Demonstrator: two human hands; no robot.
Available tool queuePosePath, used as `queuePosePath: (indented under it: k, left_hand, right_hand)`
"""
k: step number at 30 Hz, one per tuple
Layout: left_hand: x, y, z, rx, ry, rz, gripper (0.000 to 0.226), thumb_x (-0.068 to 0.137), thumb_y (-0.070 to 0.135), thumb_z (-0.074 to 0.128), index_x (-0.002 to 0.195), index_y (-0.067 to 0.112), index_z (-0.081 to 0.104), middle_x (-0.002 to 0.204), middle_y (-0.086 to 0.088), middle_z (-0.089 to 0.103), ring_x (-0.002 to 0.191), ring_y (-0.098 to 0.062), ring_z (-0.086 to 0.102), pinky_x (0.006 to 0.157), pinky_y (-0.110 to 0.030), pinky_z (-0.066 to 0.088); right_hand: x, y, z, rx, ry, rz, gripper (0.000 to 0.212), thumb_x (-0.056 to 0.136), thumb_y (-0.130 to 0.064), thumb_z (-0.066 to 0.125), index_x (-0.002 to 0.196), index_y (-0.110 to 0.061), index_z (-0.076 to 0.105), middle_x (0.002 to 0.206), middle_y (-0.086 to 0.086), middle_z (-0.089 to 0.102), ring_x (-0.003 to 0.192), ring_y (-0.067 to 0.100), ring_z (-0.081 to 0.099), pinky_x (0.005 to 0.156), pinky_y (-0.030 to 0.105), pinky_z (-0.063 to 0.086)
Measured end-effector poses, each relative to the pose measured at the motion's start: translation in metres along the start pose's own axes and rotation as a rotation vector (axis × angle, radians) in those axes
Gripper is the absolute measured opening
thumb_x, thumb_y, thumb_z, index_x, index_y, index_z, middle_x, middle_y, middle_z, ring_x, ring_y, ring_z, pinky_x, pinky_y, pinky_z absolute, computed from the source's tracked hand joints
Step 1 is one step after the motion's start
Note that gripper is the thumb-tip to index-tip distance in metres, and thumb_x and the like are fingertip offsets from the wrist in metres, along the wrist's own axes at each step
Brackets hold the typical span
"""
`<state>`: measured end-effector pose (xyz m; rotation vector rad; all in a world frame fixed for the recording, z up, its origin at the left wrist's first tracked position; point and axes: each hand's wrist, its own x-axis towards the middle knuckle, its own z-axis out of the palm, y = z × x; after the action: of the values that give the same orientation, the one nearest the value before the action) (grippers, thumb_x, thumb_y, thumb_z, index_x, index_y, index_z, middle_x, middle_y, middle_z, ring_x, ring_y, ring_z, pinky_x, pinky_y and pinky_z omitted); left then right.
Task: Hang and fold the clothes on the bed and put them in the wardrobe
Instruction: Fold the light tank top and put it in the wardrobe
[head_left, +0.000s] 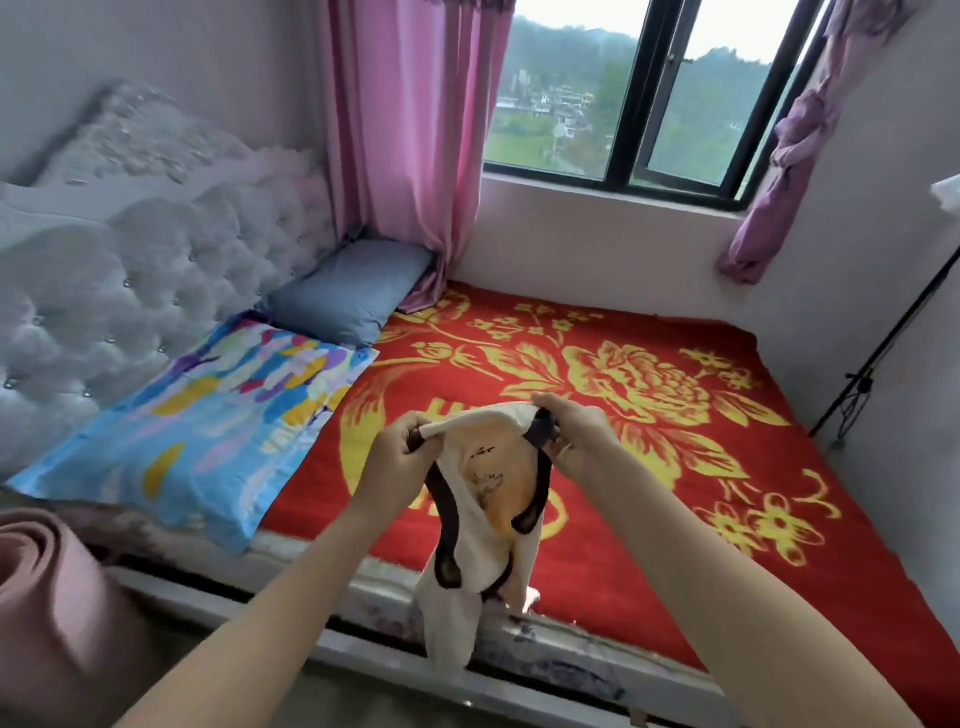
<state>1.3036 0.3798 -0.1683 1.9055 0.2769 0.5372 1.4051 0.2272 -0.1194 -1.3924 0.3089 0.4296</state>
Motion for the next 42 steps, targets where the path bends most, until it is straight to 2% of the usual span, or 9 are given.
queuePosePath:
  k: [3,6,9,12,18,26,35,39,42]
  left_hand:
    - [0.057,0.035,0.015,0.116,-0.029,0.174,0.013,0.085,0.004,0.061,0.074,0.010,0.060,0.064,0.004,0.056,0.057,-0.002,0.050,0.052,-0.013,0.035]
    - [0.090,0.052,0.027,0.220,-0.063,0.230,0.006,0.084,0.002,0.062,0.079,-0.001,0.064,0.070,-0.005,0.061,0.066,-0.009,0.052,0.056,-0.013,0.034]
    - [0.115,0.059,0.041,0.252,-0.083,0.231,0.007,0.084,0.000,0.061,0.082,-0.006,0.066,0.075,-0.011,0.062,0.072,-0.016,0.053,0.061,-0.017,0.037]
    - [0.126,0.066,0.051,0.216,-0.112,0.219,0.007,0.084,0.001,0.063,0.082,-0.005,0.066,0.074,-0.005,0.061,0.071,-0.012,0.053,0.063,-0.017,0.039]
    - [0.140,0.062,0.051,0.250,-0.137,0.178,0.006,0.083,0.000,0.062,0.080,0.000,0.068,0.072,-0.002,0.061,0.068,-0.002,0.052,0.059,-0.010,0.037]
    - [0.157,0.032,0.049,-0.013,-0.073,0.021,0.023,0.085,0.012,0.066,0.066,0.014,0.053,0.059,0.009,0.044,0.053,0.001,0.041,0.050,-0.014,0.031]
    - [0.243,0.048,0.040,-0.303,0.034,0.088,0.033,0.085,0.003,0.064,0.060,0.025,0.069,0.055,0.014,0.061,0.054,0.003,0.055,0.051,-0.010,0.042]
    - [0.281,0.055,0.041,-0.296,-0.050,0.127,0.023,0.085,0.001,0.063,0.071,0.018,0.069,0.057,0.013,0.064,0.055,0.003,0.057,0.054,-0.011,0.044]
    - [0.309,0.053,0.037,-0.325,-0.050,0.111,0.016,0.084,0.002,0.064,0.073,0.013,0.069,0.056,0.012,0.062,0.053,0.002,0.056,0.053,-0.011,0.044]
  right_hand:
    - [0.041,-0.027,-0.011,-0.016,-0.122,-0.039,0.016,0.083,-0.003,0.066,0.091,-0.003,0.052,0.065,0.008,0.053,0.057,0.015,0.056,0.058,0.026,0.055]
    - [0.057,-0.039,-0.017,-0.338,-0.262,-0.260,0.046,0.085,-0.008,0.063,0.126,-0.015,0.043,0.103,0.009,0.056,0.092,0.021,0.058,0.082,0.035,0.054]
    - [0.075,-0.050,-0.021,-0.643,-0.357,-0.622,0.045,0.089,-0.024,0.061,0.132,-0.016,0.048,0.122,-0.005,0.046,0.111,0.009,0.044,0.090,0.027,0.043]
    - [0.089,-0.054,-0.017,-0.780,-0.594,-0.713,0.050,0.087,-0.027,0.065,0.133,-0.020,0.046,0.116,-0.013,0.048,0.098,-0.002,0.048,0.078,0.008,0.040]
    - [0.118,-0.053,-0.006,-0.761,-0.625,-0.701,0.015,0.090,-0.012,0.059,0.088,0.002,0.061,0.080,0.011,0.057,0.073,0.018,0.048,0.063,0.027,0.042]
    - [0.128,-0.112,0.025,-0.747,-0.535,-0.929,0.039,0.086,-0.019,0.065,0.056,-0.020,0.040,0.062,-0.007,0.042,0.059,0.007,0.036,0.055,0.020,0.030]
    - [0.173,-0.140,0.034,-0.639,-0.596,-0.746,0.016,0.078,-0.016,0.075,0.086,-0.020,0.062,0.072,-0.008,0.064,0.063,0.003,0.060,0.057,0.015,0.047]
    - [0.201,-0.093,0.038,-0.505,-0.735,-0.522,0.046,0.079,-0.033,0.072,0.119,-0.018,0.055,0.107,-0.005,0.066,0.100,0.012,0.064,0.078,0.020,0.052]
    - [0.212,-0.072,0.061,-0.514,-0.723,-0.462,0.055,0.069,-0.050,0.075,0.113,-0.022,0.060,0.104,-0.013,0.067,0.101,0.006,0.063,0.083,0.022,0.050]
